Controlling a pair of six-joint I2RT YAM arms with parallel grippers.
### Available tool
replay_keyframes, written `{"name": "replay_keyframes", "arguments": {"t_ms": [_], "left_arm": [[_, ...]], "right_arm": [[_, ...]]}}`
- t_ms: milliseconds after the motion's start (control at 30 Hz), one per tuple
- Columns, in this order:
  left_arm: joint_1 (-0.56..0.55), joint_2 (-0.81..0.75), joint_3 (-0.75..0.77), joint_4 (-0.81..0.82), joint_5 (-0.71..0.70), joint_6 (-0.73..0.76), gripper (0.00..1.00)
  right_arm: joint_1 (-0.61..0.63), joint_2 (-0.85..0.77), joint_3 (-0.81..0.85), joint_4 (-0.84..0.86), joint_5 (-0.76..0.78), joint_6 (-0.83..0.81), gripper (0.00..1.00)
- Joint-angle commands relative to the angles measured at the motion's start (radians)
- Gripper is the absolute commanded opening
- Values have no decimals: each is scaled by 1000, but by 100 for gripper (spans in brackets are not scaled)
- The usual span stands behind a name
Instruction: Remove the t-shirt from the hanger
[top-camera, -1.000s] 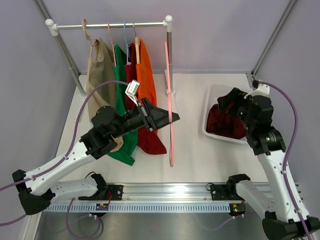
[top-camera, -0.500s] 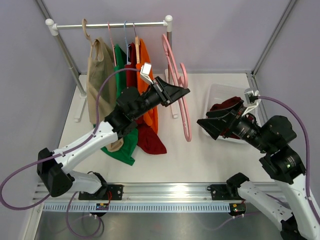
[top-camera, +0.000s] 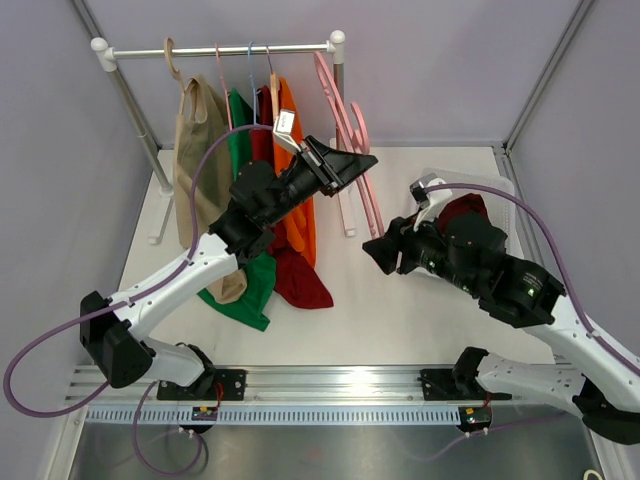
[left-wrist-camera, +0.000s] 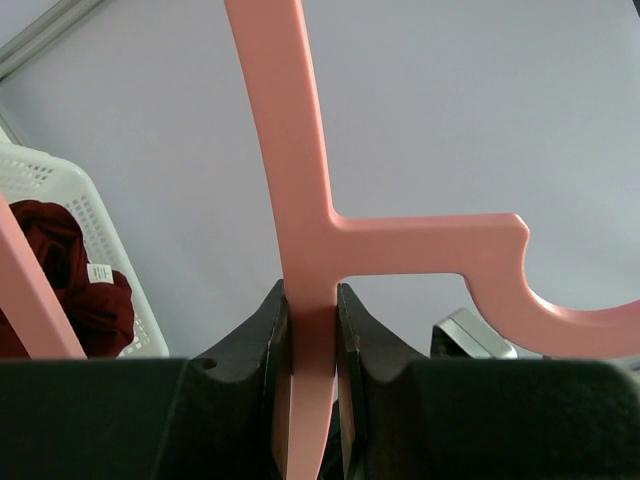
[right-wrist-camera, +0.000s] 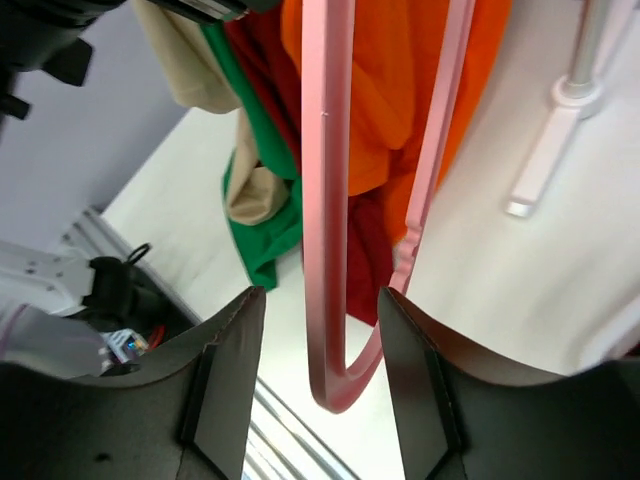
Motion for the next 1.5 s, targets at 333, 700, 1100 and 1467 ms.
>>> {"name": "replay_keyframes", "arguments": {"t_ms": [333, 700, 1100, 1467], "left_arm": [[31, -145, -61, 36, 17, 40, 41], [30, -581, -196, -286, -51, 344, 99], [30, -996, -256, -804, -249, 718, 99], [31, -1282, -479, -860, -268, 746, 99]], "right_arm": [[242, 103, 145, -103, 604, -15, 0], [244, 316, 256, -193, 665, 67, 0], [155, 540, 484, -344, 632, 50, 0], [-38, 865, 839, -289, 429, -42, 0]]}}
